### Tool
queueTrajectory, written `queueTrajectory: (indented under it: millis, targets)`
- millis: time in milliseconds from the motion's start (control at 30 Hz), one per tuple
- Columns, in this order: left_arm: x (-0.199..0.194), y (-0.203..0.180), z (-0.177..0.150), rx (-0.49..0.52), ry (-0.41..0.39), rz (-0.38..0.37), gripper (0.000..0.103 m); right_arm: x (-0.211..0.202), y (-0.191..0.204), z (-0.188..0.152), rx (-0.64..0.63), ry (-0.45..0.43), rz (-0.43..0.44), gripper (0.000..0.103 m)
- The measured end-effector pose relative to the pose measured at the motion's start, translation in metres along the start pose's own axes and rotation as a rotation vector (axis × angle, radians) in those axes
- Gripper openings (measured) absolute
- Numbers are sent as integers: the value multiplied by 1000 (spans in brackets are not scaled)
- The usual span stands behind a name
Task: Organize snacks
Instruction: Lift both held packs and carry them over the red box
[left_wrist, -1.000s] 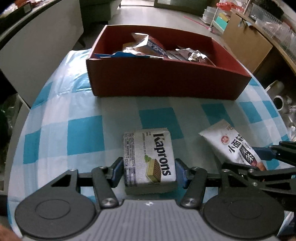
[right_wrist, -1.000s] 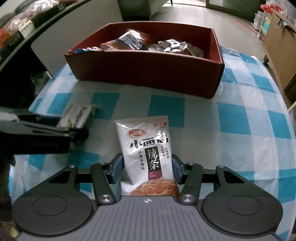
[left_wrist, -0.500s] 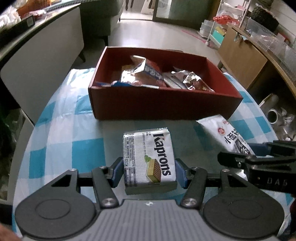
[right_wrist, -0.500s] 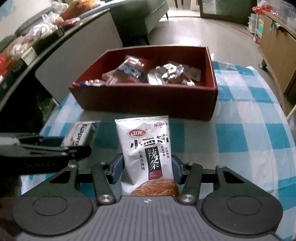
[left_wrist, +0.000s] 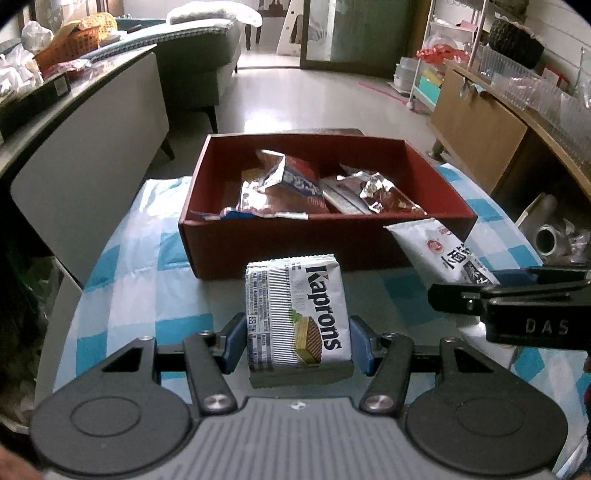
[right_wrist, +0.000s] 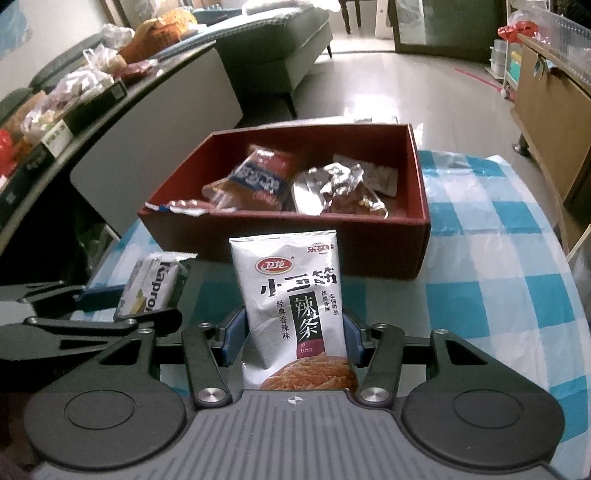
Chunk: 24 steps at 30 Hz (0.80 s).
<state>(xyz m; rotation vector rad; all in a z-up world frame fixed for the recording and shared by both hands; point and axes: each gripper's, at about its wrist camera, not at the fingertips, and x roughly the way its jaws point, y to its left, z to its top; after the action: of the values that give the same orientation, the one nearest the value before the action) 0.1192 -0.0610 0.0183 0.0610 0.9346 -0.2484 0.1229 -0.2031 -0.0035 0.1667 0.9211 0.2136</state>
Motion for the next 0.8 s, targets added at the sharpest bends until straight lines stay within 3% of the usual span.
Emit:
queueTrajectory:
  millis: [800]
  targets:
    - [-7,-6,58,-12,-176,50,52,-20,-6,50,37,-205,31,62]
